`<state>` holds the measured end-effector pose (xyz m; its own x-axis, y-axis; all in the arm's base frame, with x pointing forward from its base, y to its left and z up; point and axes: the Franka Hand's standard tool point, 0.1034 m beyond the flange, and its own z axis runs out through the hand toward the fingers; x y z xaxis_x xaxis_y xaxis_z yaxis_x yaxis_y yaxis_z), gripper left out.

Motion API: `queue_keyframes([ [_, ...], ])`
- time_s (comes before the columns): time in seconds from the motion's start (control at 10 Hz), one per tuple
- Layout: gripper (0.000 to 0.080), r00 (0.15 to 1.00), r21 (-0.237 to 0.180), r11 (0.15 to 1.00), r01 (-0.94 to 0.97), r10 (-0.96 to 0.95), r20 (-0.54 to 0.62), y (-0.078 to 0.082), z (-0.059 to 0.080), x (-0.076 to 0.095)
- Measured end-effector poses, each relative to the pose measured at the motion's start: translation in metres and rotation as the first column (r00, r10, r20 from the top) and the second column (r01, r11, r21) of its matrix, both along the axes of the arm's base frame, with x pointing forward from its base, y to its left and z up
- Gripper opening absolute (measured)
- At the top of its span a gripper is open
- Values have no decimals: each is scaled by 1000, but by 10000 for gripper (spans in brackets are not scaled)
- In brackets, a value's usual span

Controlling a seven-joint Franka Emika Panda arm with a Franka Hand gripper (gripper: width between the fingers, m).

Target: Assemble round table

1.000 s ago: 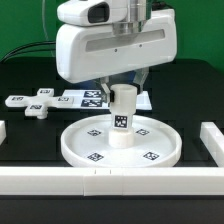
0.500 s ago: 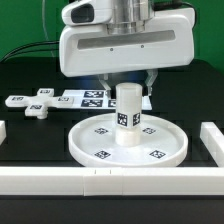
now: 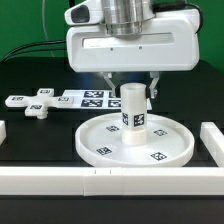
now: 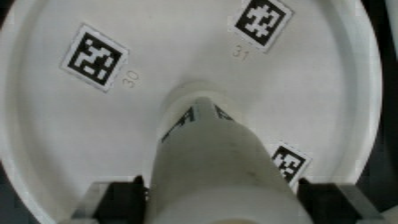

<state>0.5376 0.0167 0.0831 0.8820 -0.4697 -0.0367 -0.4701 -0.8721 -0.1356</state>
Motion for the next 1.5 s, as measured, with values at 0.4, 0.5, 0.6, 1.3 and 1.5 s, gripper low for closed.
queue_keyframes([
  [0.4,409,869,75,866,494,-490,-73,0,0,0],
  [0.5,409,803,69,801,594,-587,-100,3,0,0],
  [0.6,409,747,65,746,663,-654,-121,6,-1,-1],
  [1.3,604,454,26,461,887,-861,-231,24,2,0],
  [1.5,639,566,51,569,821,-798,-207,24,2,1],
])
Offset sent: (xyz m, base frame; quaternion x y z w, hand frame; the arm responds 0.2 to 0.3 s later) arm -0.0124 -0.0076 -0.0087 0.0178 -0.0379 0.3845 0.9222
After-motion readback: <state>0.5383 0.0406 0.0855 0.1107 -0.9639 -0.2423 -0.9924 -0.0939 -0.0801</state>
